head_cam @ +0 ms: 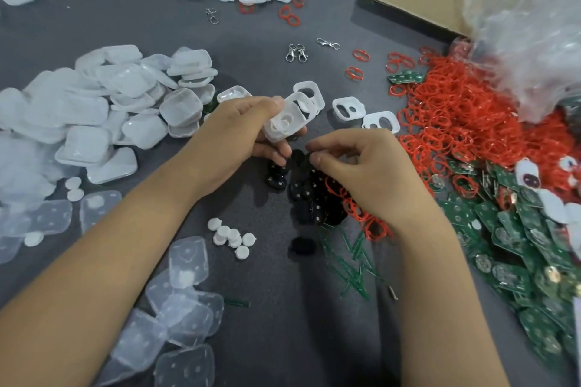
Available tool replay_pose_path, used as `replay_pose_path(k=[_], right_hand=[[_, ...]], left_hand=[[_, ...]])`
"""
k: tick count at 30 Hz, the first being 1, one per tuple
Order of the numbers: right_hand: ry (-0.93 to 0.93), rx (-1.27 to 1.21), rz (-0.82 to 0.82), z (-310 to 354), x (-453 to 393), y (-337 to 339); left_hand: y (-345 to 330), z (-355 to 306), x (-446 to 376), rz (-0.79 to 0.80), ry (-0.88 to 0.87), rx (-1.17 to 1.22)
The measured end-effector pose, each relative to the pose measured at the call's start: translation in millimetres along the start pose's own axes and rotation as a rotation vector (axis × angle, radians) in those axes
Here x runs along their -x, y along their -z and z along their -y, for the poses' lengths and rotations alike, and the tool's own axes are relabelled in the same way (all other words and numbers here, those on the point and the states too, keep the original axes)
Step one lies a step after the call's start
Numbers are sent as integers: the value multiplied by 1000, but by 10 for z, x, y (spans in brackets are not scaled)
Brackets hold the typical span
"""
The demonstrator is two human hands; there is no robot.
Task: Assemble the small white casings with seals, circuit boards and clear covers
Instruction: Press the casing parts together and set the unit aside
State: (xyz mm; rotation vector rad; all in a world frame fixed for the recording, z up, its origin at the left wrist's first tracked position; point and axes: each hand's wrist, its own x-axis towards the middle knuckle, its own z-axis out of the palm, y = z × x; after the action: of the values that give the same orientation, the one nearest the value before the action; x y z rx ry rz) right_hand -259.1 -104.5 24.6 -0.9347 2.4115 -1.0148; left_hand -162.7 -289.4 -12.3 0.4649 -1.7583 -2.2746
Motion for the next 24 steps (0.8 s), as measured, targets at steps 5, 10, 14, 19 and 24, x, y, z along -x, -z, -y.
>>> replay_pose_path(k=[5, 10, 14, 19, 24], right_hand=[[59, -209, 27, 48, 21, 43], [117, -361, -94, 104, 18, 33], [130, -359, -143, 102, 15, 58], [122, -330, -207, 58, -6, 105], [112, -267, -194, 40, -6, 67]], left_hand=[[-34, -25, 33, 20, 4, -29], [-138, -40, 125, 85, -33, -41], [-190, -22, 136, 92, -29, -61], [-191, 2, 142, 112, -17, -136], [-192, -33, 147, 134, 14, -140]])
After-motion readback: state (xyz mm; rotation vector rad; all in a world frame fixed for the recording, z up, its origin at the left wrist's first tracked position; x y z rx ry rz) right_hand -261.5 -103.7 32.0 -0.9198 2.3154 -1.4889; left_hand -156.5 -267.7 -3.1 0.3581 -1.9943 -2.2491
